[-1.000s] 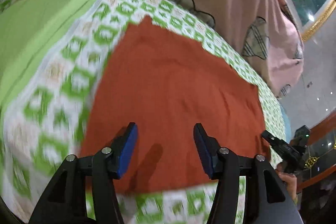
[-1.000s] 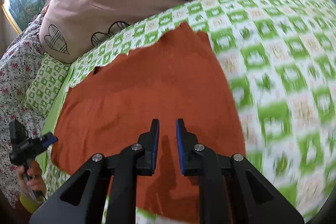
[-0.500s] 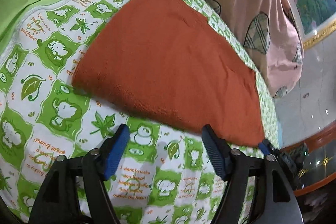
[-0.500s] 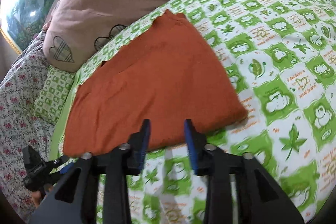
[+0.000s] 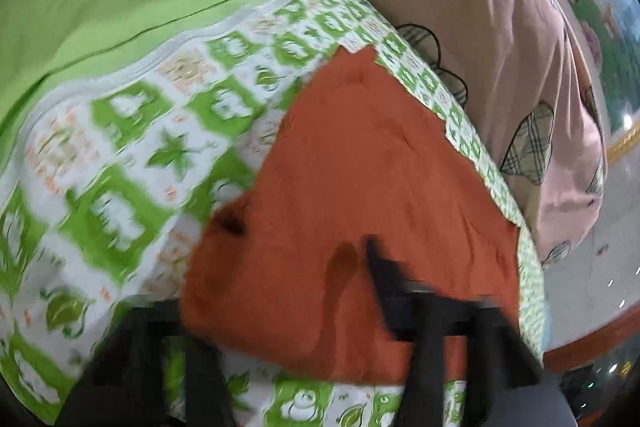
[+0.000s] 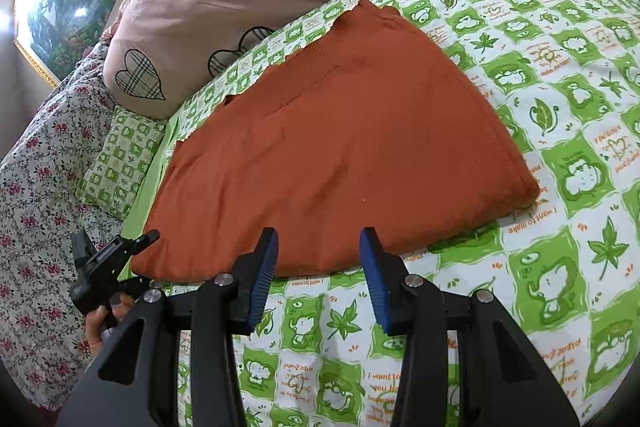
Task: Fold small clothes
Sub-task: 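Release the left gripper and smooth the folded sweater into a strip, then grasp the sweater strip's end with the right gripper and lift it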
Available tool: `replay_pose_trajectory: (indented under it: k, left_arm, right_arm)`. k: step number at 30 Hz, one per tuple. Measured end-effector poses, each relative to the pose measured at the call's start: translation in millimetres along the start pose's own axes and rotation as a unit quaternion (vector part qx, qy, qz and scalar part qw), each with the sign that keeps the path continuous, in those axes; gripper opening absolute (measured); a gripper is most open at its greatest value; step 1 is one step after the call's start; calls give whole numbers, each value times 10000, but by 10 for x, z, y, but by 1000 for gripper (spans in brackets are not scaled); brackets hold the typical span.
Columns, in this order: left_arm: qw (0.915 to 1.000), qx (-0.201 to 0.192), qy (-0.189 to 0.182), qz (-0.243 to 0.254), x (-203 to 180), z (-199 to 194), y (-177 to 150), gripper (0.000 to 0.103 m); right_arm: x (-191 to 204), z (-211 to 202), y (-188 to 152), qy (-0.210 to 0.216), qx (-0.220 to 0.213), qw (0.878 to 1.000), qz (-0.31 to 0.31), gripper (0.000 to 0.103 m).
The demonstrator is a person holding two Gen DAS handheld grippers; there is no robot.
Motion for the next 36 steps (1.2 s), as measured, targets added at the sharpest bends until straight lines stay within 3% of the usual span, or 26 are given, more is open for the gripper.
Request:
replay_pose_trajectory:
  k: [1,5,10,14,17,20,24,30,32,33,35,36]
  left_arm:
    - [10000,20,-19,70,-31,11,7,12]
    - [9971,-181,82,733,-383,-48,26,11]
    - [9890,-242,-137,1452,-941,-136,-72,10]
    - [9740,-127,-187,2256,-1482,-5,-348,10]
    - [9650,96,-159,2617,-1682,221,-620,10]
    - [9585,363,-78,2827,-1729,422,-881,10]
    - [9533,312,6,3004,-1731,452,-949,10]
    - [9511,356,-14,3068,-1721,448,-947,10]
    - [9489,344,30,3138,-1751,444,-945,10]
    - [9479,317,43,3169,-1764,417,-936,10]
    - [9481,312,-47,3163,-1825,327,-902,10]
    - [9481,304,-133,3161,-1879,283,-894,10]
  right_arm:
    - [-1,7,15,15,7,10000,7,44]
    - [-18,-6,129,40,-66,10000,-35,44]
    - [-27,-18,294,149,-90,9998,-53,44]
    - [33,90,434,381,134,9991,-102,44]
    - [139,251,565,638,373,9971,-154,44]
    - [315,492,687,862,723,9933,-251,54]
    - [682,883,790,1193,1159,9847,-516,69]
    - [1171,1543,828,1355,1646,9735,-826,69]
    - [1286,1720,833,1234,1673,9731,-990,48]
    - [1316,1771,825,1150,1708,9722,-1112,21]
    - [1324,1810,847,915,1693,9722,-1331,15]
    - [1347,1747,882,991,1618,9722,-1369,15]
Point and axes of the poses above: each gripper's, at about its wrist camera, not at the fingertips, and z roughly the way its jaws point, x to its left, y to its top, the point moved 9 cm from there along z, roughly the way its jaws point, and after that the axes turned 1 degree about -y, right-handed, at the moved point
